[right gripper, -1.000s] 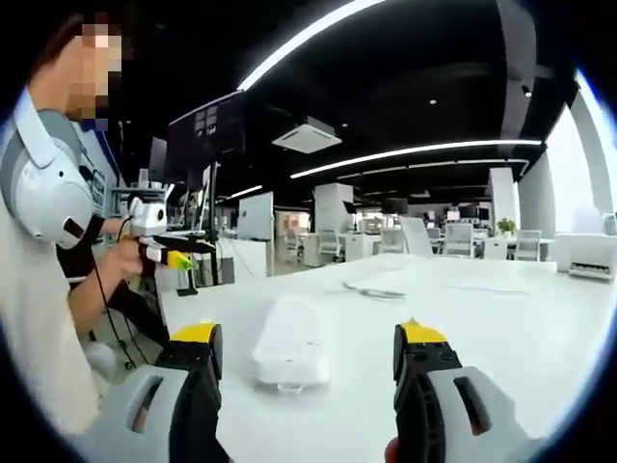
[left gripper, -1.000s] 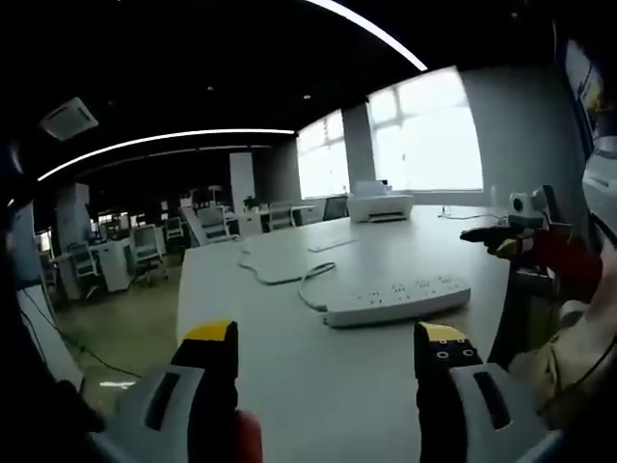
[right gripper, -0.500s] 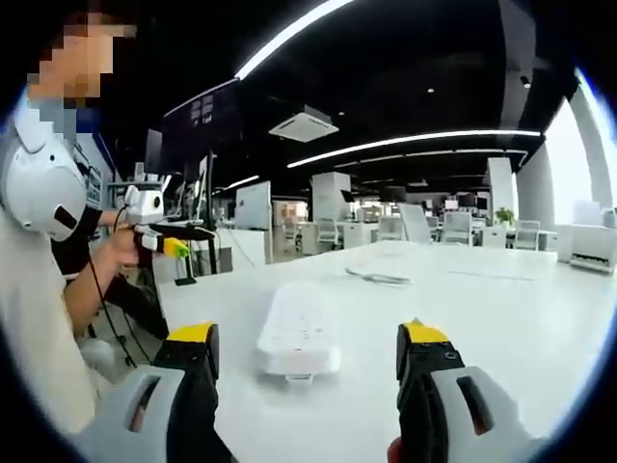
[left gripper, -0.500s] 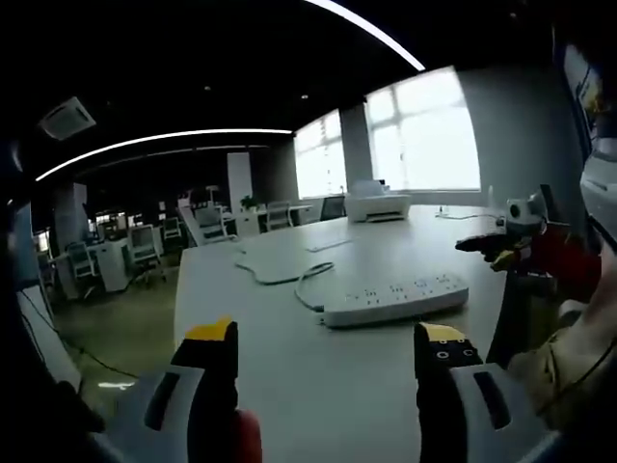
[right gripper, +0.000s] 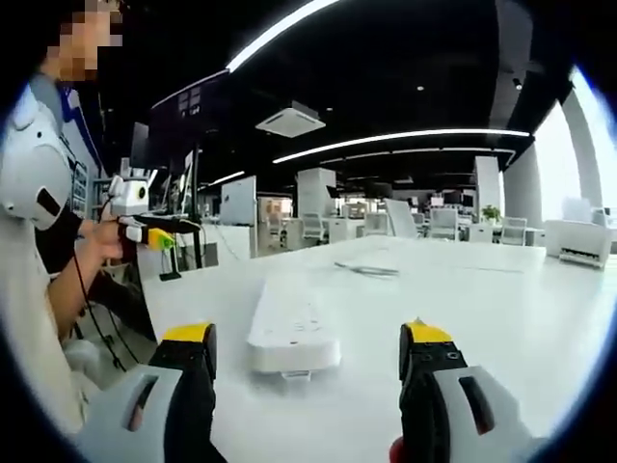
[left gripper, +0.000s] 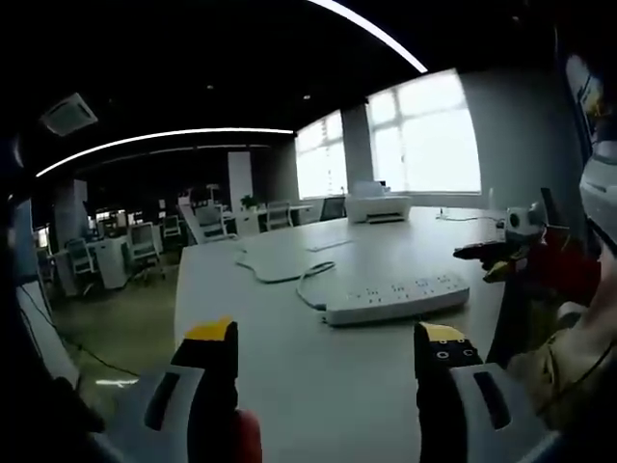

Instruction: Pick up the power strip scattered on the table, fix it on the side mounting bracket of the table, and press the switch

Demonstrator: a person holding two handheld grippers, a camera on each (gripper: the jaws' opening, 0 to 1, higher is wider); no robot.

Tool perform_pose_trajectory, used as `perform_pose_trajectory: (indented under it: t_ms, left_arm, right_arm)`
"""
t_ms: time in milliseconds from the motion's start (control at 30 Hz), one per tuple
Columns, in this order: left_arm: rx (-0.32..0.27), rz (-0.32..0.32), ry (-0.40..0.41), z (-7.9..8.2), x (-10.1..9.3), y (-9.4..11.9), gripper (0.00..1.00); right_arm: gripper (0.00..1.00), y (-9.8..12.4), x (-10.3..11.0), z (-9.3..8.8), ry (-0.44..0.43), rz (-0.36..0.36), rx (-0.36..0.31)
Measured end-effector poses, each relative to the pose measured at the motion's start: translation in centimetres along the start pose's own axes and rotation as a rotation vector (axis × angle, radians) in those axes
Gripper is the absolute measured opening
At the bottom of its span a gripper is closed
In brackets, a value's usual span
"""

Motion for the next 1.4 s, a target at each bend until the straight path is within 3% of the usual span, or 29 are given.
perform_pose_trajectory:
  t_ms: [333,867,1400]
  left_arm:
    - [-0.012,-0.006,0.017,0.0,0.4,0.2,0.78]
    - [-0.019,-0.012,0.008,0.3,0.1,0.5,0.78]
    - [-0.034,-0.016,0.000,0.8,0.0,0.9,0.78]
  right_arm:
    - [0.77,-0.7,-0.3,-1.1,-0.019,-0.035,0.015]
    - [0.79,-2.3,-0.1,-2.2,0.001,-0.025,0.063]
    - [0.78,-3.5,0.5,-2.2,0.013,-0.018,0.109]
Point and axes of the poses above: the point that each gripper's makers call its tool centre point, and the gripper's own axes: y roughly backward along the fingers, x roughly to its left, z roughly out of its top, the point moved 2 cm from there along y, roughly backward along the fingers, and after that the axes turned 2 degrees about -y, right-handed, at the moved point
